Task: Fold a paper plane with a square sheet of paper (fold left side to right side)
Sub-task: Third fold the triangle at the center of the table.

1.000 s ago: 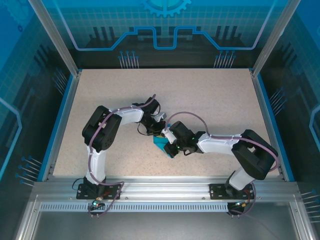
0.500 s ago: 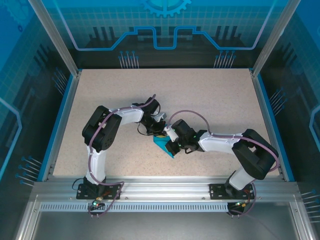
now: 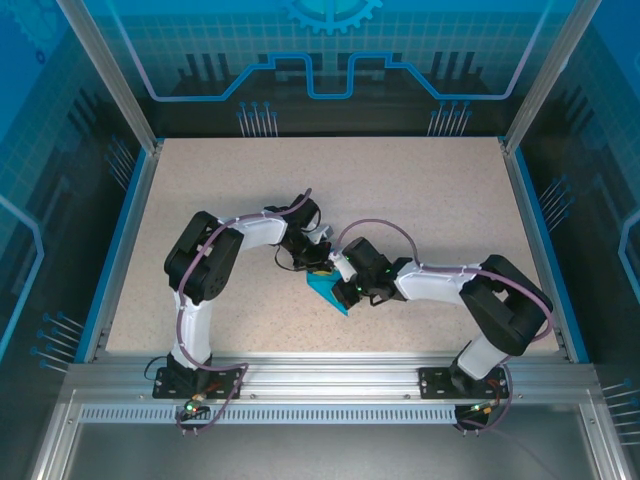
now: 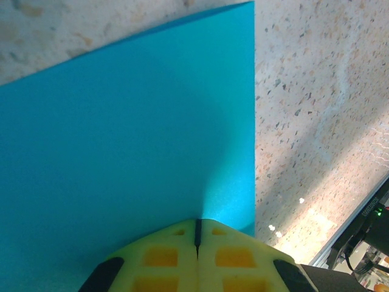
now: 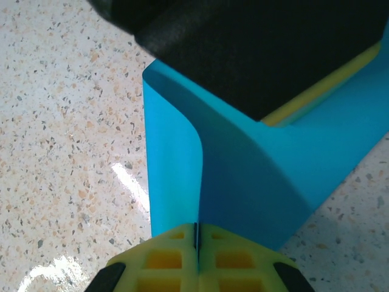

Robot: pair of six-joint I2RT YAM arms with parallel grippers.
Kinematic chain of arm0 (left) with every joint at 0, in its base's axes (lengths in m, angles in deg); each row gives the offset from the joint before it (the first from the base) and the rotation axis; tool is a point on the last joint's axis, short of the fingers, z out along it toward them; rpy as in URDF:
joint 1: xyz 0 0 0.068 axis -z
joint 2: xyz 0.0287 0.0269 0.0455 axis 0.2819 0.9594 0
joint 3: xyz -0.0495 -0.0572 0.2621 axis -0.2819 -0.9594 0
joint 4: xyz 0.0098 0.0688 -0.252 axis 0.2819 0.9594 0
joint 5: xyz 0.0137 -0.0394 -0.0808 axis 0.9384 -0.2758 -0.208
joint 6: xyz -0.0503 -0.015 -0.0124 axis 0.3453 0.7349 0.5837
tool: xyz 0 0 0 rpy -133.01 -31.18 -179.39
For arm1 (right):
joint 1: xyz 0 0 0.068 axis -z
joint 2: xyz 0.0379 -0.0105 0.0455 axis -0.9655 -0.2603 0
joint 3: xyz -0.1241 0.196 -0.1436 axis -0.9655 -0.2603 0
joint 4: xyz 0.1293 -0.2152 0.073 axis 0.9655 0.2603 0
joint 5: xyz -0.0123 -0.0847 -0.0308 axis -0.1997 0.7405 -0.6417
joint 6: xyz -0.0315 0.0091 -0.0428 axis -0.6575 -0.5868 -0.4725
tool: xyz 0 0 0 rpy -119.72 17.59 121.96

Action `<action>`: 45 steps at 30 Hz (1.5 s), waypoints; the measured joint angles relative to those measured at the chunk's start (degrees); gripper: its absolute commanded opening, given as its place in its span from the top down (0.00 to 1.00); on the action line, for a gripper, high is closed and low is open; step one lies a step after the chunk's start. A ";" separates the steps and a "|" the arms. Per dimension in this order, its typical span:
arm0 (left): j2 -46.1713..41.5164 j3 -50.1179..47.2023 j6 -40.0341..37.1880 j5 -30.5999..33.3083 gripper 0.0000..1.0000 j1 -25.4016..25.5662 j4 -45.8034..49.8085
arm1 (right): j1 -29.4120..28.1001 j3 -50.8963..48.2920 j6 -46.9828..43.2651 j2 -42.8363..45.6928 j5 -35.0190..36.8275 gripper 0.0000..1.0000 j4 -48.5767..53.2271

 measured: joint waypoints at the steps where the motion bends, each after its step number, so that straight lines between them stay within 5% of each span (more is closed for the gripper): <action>1: 0.00 0.00 0.00 0.00 0.96 0.00 0.00 | 0.00 0.02 0.00 -0.09 0.07 0.97 0.00; 27: 0.00 0.00 0.00 0.00 0.94 0.00 0.00 | 0.35 1.51 0.39 -2.91 0.11 0.97 1.51; 45: -0.07 6.86 -2.80 3.58 0.70 -1.27 7.43 | 0.20 3.48 1.53 -4.39 -0.50 0.98 3.30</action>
